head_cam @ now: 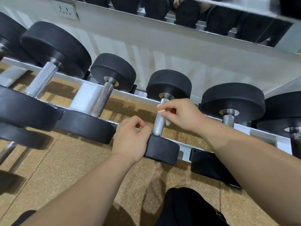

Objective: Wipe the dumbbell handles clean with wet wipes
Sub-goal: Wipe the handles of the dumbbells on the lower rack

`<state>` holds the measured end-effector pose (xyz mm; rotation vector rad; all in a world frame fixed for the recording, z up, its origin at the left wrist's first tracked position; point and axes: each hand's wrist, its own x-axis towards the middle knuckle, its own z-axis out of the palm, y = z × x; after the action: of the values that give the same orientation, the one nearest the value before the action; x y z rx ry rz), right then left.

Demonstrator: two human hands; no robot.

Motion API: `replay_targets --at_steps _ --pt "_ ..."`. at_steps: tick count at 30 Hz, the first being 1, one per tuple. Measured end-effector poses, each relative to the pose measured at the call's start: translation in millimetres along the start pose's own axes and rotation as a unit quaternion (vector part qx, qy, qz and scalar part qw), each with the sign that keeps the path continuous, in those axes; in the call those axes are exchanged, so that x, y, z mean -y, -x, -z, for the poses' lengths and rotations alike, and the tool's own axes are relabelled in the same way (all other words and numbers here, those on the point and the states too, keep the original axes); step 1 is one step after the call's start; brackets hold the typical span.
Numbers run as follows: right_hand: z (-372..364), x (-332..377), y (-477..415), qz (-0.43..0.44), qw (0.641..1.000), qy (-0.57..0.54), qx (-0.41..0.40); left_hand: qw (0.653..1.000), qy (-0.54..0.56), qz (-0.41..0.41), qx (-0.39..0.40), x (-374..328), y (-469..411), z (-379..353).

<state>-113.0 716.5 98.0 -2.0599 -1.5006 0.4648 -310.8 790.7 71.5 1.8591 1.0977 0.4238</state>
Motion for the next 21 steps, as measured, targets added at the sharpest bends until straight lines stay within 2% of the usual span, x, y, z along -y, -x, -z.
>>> replay_targets --at_steps 3,6,9,11,12,14,17,19,21 --pt "-1.3 2.9 -4.2 -0.035 0.998 -0.033 -0.031 0.998 -0.066 0.012 -0.014 -8.8 4.3 0.9" --pt "-0.3 8.8 -4.3 -0.064 0.996 -0.035 -0.047 0.994 -0.055 0.089 -0.010 -28.0 10.2 -2.1" --pt "-2.1 16.0 3.1 -0.085 0.995 -0.023 0.041 0.990 -0.028 0.139 -0.004 -38.1 11.1 -5.3" --pt "-6.0 23.4 12.6 -0.042 0.992 0.022 0.115 0.990 -0.010 0.141 -0.016 -37.4 9.4 -6.1" --pt "-7.1 25.2 14.5 -0.012 0.992 0.045 0.119 0.990 -0.005 0.138 -0.017 -36.3 9.3 -6.1" --pt "-7.3 19.2 9.0 -0.004 0.997 0.056 0.057 0.990 -0.001 0.139 -0.013 -35.4 9.3 -6.7" --pt "-5.5 14.0 0.1 -0.100 0.994 -0.015 -0.052 0.989 0.005 0.145 -0.015 -35.3 9.4 -5.5" --pt "-10.8 17.2 5.0 -0.120 0.991 -0.043 -0.046 0.989 0.012 0.145 -0.015 -35.4 9.3 -3.7" --pt "-15.6 21.7 16.1 -0.078 0.996 -0.028 0.018 0.990 0.008 0.141 -0.009 -35.6 9.8 -2.3"
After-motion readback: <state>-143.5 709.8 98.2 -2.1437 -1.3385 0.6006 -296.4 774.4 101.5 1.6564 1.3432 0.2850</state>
